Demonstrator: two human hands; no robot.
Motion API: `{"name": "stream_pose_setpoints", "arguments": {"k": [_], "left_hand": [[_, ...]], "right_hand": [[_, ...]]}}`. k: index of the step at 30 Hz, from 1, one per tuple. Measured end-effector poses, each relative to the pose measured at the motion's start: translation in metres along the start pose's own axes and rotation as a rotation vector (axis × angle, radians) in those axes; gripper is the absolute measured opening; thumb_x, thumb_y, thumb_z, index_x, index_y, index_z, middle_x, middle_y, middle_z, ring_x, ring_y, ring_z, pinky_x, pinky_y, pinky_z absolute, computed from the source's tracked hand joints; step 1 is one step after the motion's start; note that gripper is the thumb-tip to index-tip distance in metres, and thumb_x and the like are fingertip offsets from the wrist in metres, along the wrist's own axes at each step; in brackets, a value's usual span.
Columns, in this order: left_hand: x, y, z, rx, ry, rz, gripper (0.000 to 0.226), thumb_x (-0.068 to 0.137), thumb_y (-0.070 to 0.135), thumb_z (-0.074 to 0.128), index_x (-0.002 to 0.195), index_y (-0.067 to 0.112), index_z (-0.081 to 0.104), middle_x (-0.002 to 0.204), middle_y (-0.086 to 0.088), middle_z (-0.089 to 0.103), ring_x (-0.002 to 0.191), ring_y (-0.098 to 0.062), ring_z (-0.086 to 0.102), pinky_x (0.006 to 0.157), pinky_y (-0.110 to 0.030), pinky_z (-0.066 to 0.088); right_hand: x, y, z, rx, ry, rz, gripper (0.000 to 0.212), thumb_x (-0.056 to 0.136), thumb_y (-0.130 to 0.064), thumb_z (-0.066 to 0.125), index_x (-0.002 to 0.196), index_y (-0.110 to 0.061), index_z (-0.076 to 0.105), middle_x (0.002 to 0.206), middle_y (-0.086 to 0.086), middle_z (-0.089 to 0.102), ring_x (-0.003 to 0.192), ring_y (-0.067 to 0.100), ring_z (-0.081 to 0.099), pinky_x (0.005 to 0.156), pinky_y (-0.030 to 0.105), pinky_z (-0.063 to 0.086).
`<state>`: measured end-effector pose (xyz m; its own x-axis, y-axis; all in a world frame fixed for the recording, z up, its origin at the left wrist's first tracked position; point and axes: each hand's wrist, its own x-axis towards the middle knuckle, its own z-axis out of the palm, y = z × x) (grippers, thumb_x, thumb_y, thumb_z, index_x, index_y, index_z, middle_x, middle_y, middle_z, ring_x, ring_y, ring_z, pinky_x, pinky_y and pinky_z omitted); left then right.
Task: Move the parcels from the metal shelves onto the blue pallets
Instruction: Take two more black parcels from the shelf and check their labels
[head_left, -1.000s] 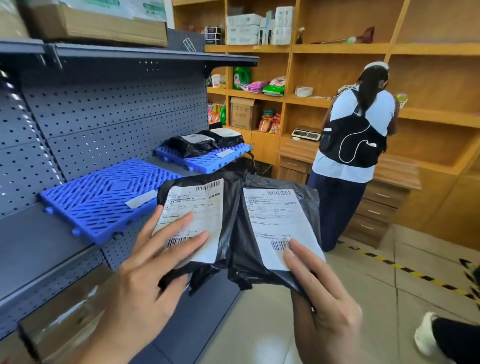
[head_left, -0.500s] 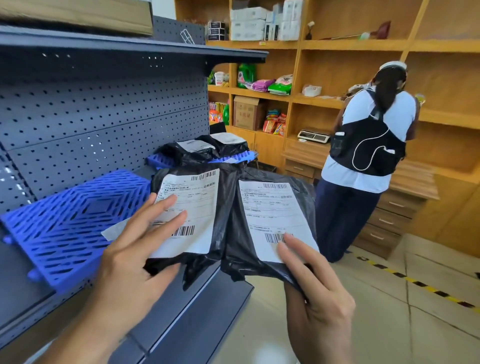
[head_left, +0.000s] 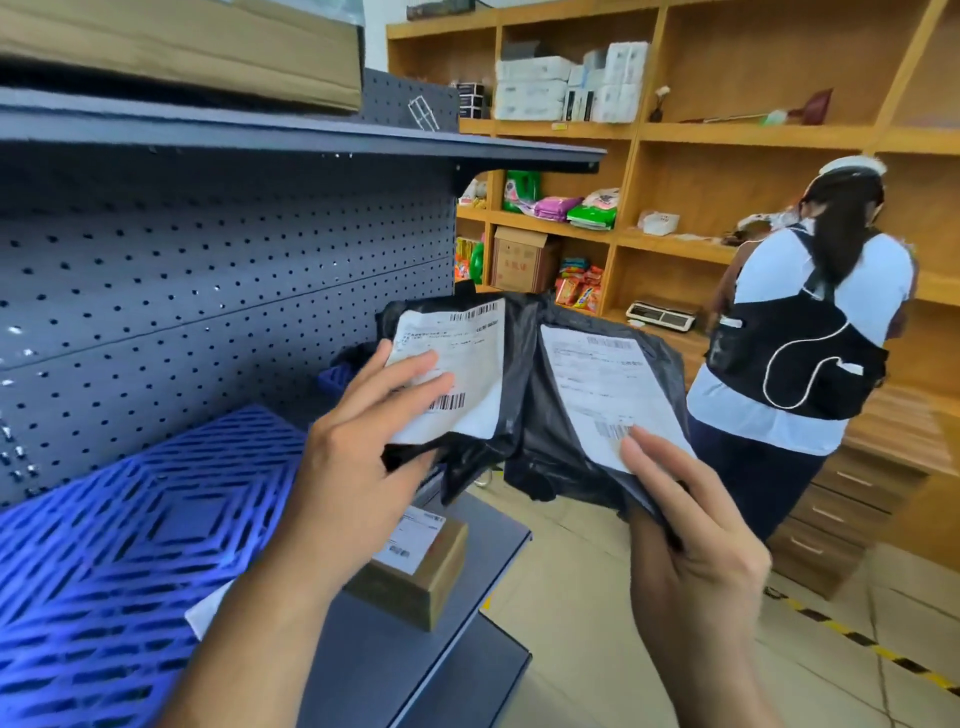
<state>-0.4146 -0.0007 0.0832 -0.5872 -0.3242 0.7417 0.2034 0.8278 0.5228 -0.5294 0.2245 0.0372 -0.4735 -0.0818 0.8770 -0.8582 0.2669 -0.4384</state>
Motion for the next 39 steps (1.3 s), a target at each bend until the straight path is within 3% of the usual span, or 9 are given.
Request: {"name": "stream_pose_setpoints", "arguments": {"k": [4,9,14,17,19,23,29,35,39], "left_hand": [[0.028,-0.016,0.004,0.022,-0.006,0.014,0.064,0.073,-0.015,0.079,0.129,0.014,0.069,0.145,0.004,0.056,0.149,-0.015,0.035,0.115,-0.010,0.024],[0.059,-0.036,0.008,0.081,-0.036,0.002,0.064,0.077,-0.011,0.078,0.133,0.018,0.066,0.150,0.008,0.050,0.150,-0.009,0.031,0.115,-0.007,0.020],[0.096,-0.058,0.024,0.153,-0.075,-0.097,0.075,0.081,0.000,0.078,0.142,0.035,0.055,0.167,0.012,0.013,0.142,0.019,0.017,0.108,0.002,0.013],[0.121,-0.073,0.035,0.169,-0.140,-0.172,0.078,0.081,0.004,0.077,0.145,0.038,0.049,0.169,0.008,-0.006,0.120,0.043,0.002,0.098,0.010,0.010],[0.136,-0.086,0.038,0.213,-0.163,-0.211,0.079,0.080,0.004,0.076,0.146,0.038,0.049,0.170,0.005,-0.007,0.127,0.036,0.004,0.095,0.012,0.009],[0.161,-0.118,0.042,0.283,-0.194,-0.272,0.078,0.080,0.000,0.071,0.143,0.042,0.050,0.170,0.002,0.000,0.147,0.003,0.012,0.098,0.010,0.008],[0.177,-0.161,0.055,0.345,-0.291,-0.335,0.078,0.079,-0.003,0.063,0.143,0.039,0.051,0.169,0.008,0.007,0.154,-0.007,0.013,0.120,-0.020,0.015],[0.183,-0.187,0.073,0.413,-0.361,-0.393,0.073,0.078,-0.006,0.064,0.138,0.036,0.059,0.167,0.009,0.016,0.149,-0.005,0.025,0.112,-0.005,0.012],[0.170,-0.206,0.082,0.464,-0.434,-0.434,0.073,0.081,-0.001,0.068,0.136,0.046,0.056,0.164,0.004,0.027,0.153,-0.015,0.021,0.123,-0.024,0.013]], "right_hand": [[0.015,0.014,0.029,0.064,0.034,0.002,0.028,0.093,-0.003,0.066,0.119,-0.006,0.075,0.125,0.005,0.070,0.116,0.011,0.067,0.095,0.039,0.058],[0.036,0.034,0.062,0.080,0.037,0.000,0.028,0.093,-0.003,0.066,0.119,-0.006,0.076,0.124,0.004,0.070,0.113,0.011,0.066,0.103,0.021,0.049],[0.061,0.069,0.103,0.129,0.016,-0.012,0.027,0.092,0.001,0.066,0.117,-0.002,0.076,0.120,0.009,0.071,0.111,0.009,0.064,0.104,0.014,0.043],[0.076,0.094,0.130,0.172,-0.010,-0.010,0.026,0.092,0.000,0.067,0.116,-0.004,0.077,0.119,0.009,0.072,0.111,0.009,0.064,0.104,0.013,0.042],[0.083,0.106,0.150,0.195,-0.038,-0.001,0.027,0.091,-0.001,0.067,0.115,-0.006,0.078,0.119,0.009,0.072,0.110,0.014,0.067,0.103,0.014,0.044],[0.100,0.124,0.187,0.256,-0.086,-0.007,0.026,0.090,-0.004,0.067,0.114,-0.007,0.079,0.119,0.009,0.073,0.107,0.022,0.070,0.102,0.016,0.047],[0.109,0.152,0.224,0.265,-0.219,0.018,0.035,0.088,0.006,0.073,0.119,-0.010,0.077,0.123,0.008,0.070,0.111,0.024,0.069,0.101,0.022,0.047],[0.108,0.181,0.259,0.204,-0.434,-0.016,0.035,0.093,-0.004,0.071,0.126,-0.017,0.074,0.130,0.006,0.067,0.120,0.030,0.064,0.095,0.047,0.057],[0.104,0.195,0.265,0.198,-0.503,-0.073,0.036,0.090,-0.002,0.074,0.124,-0.015,0.074,0.127,0.009,0.068,0.116,0.034,0.065,0.092,0.049,0.058]]}}
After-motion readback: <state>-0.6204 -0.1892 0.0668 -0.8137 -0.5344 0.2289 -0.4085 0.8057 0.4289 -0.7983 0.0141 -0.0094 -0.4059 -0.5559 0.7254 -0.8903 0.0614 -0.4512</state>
